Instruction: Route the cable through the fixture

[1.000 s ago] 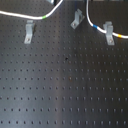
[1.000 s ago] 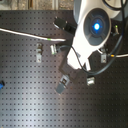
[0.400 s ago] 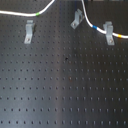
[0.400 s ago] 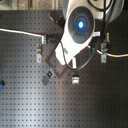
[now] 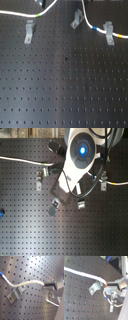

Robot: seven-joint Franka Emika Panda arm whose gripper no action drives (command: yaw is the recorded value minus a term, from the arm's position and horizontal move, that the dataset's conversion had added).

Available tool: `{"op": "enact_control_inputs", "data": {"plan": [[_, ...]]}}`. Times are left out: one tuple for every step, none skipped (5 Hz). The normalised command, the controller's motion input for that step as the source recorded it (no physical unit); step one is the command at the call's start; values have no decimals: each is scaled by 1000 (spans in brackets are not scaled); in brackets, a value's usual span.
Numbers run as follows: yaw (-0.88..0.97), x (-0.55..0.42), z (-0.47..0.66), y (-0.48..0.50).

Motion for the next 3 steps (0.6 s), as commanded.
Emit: {"op": "enact_control_inputs", "data": {"plan": [[-74, -5, 57, 46], [203, -93, 82, 57], [300, -88, 101, 57]]}}
